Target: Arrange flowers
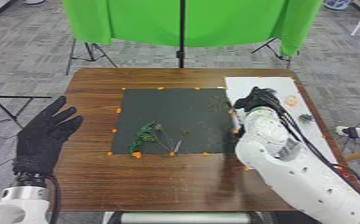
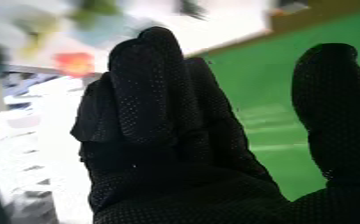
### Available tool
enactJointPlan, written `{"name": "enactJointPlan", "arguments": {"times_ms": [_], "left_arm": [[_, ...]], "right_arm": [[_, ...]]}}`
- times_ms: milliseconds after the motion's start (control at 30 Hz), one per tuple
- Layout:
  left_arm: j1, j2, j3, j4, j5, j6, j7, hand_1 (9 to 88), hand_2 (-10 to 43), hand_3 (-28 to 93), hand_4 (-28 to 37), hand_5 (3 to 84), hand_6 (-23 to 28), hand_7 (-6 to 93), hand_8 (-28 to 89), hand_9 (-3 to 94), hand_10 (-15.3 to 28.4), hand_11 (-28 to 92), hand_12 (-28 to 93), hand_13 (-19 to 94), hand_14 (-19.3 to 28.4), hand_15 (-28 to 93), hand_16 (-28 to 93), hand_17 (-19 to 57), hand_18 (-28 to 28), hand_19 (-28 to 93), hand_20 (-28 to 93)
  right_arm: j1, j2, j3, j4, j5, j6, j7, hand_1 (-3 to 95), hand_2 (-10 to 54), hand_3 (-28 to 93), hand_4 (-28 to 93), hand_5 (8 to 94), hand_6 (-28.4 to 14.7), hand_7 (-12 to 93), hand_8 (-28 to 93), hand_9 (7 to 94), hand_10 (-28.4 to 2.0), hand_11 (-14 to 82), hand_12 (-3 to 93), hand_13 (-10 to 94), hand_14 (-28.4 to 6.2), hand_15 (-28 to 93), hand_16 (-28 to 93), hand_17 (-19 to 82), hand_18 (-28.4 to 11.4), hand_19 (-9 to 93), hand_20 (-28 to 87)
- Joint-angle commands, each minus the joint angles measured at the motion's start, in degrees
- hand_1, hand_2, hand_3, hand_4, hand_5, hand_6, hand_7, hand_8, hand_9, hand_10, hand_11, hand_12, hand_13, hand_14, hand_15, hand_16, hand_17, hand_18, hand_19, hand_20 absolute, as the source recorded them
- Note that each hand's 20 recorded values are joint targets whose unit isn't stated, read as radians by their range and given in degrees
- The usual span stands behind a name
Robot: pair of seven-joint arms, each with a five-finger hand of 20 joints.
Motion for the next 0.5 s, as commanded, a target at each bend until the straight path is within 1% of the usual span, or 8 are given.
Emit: {"name": "enactJointPlan", "arguments": {"times_ms": [33,100,200,233,267,333,433,500], "left_arm": [[0.0,-0.14,0.74,0.61,-0.39,0.37,0.18,25.1,5.1,80,-22.9,39.3,9.5,12.0,-9,33.6,19.3,25,12,26,27.7,55,-8,-6.8,28.4,50,25],[0.35,0.09,0.76,0.44,-0.52,0.56,0.6,25.2,5.1,80,-22.8,39.3,9.5,12.0,-9,33.5,19.4,25,12,26,27.6,55,-8,-6.8,28.4,50,25],[0.56,-0.11,0.75,0.42,-0.44,0.53,0.45,25.2,5.1,80,-22.7,39.3,9.6,12.1,-9,33.3,19.4,25,12,25,27.6,55,-8,-6.7,28.4,50,25],[0.87,0.01,0.78,0.31,-0.67,0.62,0.91,25.2,5.1,80,-22.7,39.3,9.6,12.2,-9,33.3,19.3,25,12,26,27.6,55,-8,-6.7,28.4,50,25],[0.81,-0.36,0.7,0.24,-0.31,0.47,0.25,25.2,5.1,80,-22.7,39.3,9.6,12.2,-9,33.3,19.3,25,12,26,27.6,55,-8,-6.7,28.4,50,25],[0.78,-0.47,0.83,0.24,-0.26,0.32,0.11,25.2,5.1,80,-22.7,39.3,9.6,12.2,-9,33.3,19.4,25,12,26,27.6,55,-8,-6.7,28.4,50,25],[0.59,-0.53,0.96,0.31,0.02,0.34,-0.04,25.4,5.2,80,-22.7,39.3,9.7,12.3,-9,33.3,19.3,25,12,25,27.7,55,-8,-6.7,28.4,50,25],[0.29,-0.49,1.13,0.42,-0.22,0.49,-0.08,25.3,5.2,80,-22.6,39.3,9.7,12.4,-9,33.3,19.4,25,12,25,27.7,55,-8,-6.7,28.4,50,25]], "right_arm": [[0.91,-0.8,-3.13,3.74,-1.14,-2.09,2.58,28.1,-3.9,74,-23,52.1,-13.5,9,-10,61.0,-26.4,35.3,13.9,63,-19.8,77,8,35,-28.4,93,27],[1.24,-1.42,-3.55,4.82,-0.74,-2.24,2.91,28.1,-4.1,74,-23,49.4,-14.6,8,-10,60.1,-26.9,34.8,13.6,63,-20.1,76,8,35,-28.4,93,27],[1.65,-2.19,-4.74,5.77,-1.53,-3.24,2.59,27.5,-5.1,74,-24,47.8,-15.4,7,-10,59.1,-27.3,35.2,13.6,63,-20.0,76,8,35,-28.4,93,27],[2.32,-2.83,-5.5,6.56,-2.18,-3.26,2.63,27.3,-5.3,74,-24,47.7,-15.3,7,-10,59.0,-27.3,35.3,13.6,63,-20.0,77,8,35,-28.4,93,27],[2.41,-3.53,-5.6,7.11,-2.44,-3.83,2.94,27.2,-5.3,74,-24,47.6,-15.3,7,-10,58.9,-27.3,35.5,13.6,63,-20.1,77,8,35,-28.4,93,27],[2.84,-4.96,-5.27,7.74,-1.16,-5.91,3.93,27.1,-5.7,73,-24,47.5,-15.2,7,-9,59.0,-27.4,35.8,13.6,63,-20.1,77,8,35,-28.4,93,28],[3.37,-6.6,-5.51,9.14,0.15,-8.33,5.45,27.5,-5.8,73,-25,47.1,-12.6,7,-9,59.5,-27.8,36.5,13.7,63,-20.6,78,8,35,-28.4,93,29],[3.48,-7.11,-6.28,10.21,0.46,-9.16,6.22,28.3,-6.1,72,-25,47.7,-11.1,7,-10,60.8,-27.5,36.6,13.8,64,-20.5,79,8,36,-28.4,93,32]]}}
